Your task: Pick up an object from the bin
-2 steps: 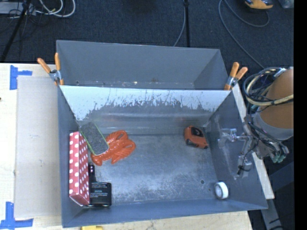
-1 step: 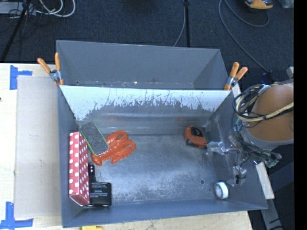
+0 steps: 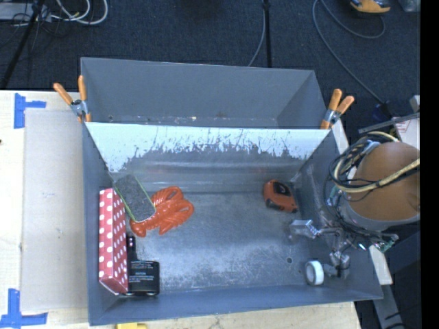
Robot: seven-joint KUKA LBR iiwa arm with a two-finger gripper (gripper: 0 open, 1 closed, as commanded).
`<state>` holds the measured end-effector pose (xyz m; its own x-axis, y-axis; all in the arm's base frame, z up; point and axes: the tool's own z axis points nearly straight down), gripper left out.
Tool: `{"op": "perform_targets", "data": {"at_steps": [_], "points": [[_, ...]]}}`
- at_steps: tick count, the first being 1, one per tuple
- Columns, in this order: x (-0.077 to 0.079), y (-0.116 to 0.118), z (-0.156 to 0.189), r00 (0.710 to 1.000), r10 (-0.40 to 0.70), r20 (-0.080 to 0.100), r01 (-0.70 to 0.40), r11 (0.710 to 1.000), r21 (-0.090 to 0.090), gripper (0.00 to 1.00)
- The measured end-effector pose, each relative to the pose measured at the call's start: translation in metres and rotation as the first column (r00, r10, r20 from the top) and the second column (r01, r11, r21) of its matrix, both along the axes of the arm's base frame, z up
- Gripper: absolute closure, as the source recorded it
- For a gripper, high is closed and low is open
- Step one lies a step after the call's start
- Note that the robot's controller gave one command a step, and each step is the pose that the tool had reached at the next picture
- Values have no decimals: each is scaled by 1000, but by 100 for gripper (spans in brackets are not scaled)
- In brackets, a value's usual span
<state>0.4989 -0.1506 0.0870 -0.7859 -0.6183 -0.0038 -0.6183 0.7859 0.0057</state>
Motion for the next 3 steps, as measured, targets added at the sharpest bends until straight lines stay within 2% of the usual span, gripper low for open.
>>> {"op": "perform_targets", "data": {"at_steps": [1, 2, 3], "points": [[-9, -2, 16, 1000, 14, -2, -14, 1000, 0, 0], [-23, 4, -14, 864, 503, 20, -503, 864, 12, 100], [-23, 4, -14, 864, 503, 20, -504, 864, 12, 100]]}}
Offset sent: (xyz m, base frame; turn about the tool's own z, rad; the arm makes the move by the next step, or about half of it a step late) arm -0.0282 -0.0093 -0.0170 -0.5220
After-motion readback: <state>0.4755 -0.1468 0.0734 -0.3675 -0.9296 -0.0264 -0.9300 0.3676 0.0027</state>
